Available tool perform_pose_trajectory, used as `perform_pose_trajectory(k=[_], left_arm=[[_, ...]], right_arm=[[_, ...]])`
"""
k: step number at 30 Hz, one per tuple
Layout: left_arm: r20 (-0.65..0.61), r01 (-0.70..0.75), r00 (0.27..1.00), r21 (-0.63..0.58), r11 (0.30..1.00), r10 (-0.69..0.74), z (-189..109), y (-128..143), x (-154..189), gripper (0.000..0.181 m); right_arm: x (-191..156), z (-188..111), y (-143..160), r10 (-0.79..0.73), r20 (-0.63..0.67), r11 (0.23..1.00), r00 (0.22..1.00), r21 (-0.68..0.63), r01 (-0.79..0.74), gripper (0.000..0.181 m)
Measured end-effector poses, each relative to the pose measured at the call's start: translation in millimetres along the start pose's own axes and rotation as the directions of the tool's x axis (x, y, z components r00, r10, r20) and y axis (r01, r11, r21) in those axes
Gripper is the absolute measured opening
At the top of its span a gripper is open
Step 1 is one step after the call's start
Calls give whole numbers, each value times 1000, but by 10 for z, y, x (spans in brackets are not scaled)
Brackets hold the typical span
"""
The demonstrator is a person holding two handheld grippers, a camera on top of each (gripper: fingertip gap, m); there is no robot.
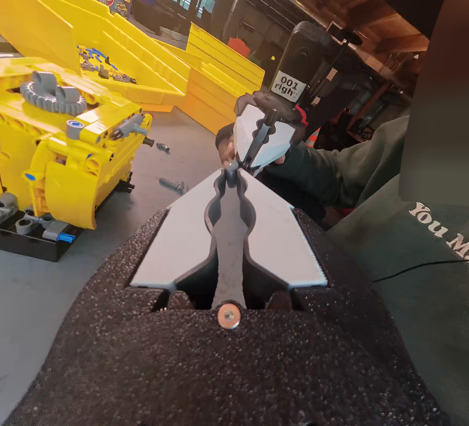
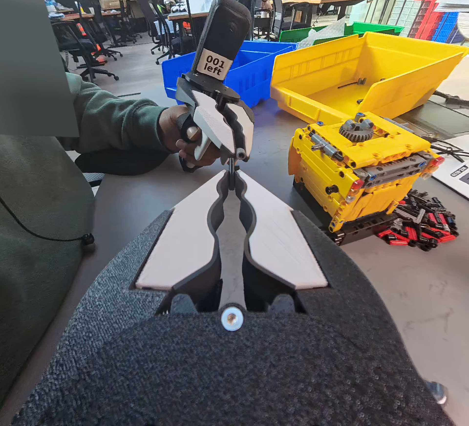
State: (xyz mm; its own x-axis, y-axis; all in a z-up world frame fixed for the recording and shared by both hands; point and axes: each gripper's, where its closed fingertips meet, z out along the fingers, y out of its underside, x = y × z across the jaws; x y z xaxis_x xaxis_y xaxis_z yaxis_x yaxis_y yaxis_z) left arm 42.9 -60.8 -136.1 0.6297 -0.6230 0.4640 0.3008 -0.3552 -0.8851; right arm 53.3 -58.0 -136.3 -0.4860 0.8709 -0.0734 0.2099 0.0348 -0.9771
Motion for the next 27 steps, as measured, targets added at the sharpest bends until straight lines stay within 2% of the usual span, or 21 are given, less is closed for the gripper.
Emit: perform_pose_trajectory(k=[11, 15, 19, 24, 27], left_arm=[[-3, 0, 1000, -57, 998, 0, 40, 112, -2, 7], [36, -62, 997, -111, 992, 67, 50, 176, -30, 6], [105, -194, 969, -244, 950, 225, 43, 315, -89, 6], [140, -244, 943, -329, 912, 303, 17, 421, -132, 6], [145, -221, 950, -314, 923, 277, 6, 411, -133, 6]], right_arm=[[42, 28, 96, 2, -26, 999, 1000, -51, -4, 3], [43, 29, 159, -29, -35, 995, 999, -96, 26, 3], [30, 61, 288, -80, -39, 984, 996, -163, 73, 3], [15, 105, 371, -85, -36, 977, 996, -201, 76, 2], [18, 121, 351, -76, -48, 980, 996, -185, 66, 2]])
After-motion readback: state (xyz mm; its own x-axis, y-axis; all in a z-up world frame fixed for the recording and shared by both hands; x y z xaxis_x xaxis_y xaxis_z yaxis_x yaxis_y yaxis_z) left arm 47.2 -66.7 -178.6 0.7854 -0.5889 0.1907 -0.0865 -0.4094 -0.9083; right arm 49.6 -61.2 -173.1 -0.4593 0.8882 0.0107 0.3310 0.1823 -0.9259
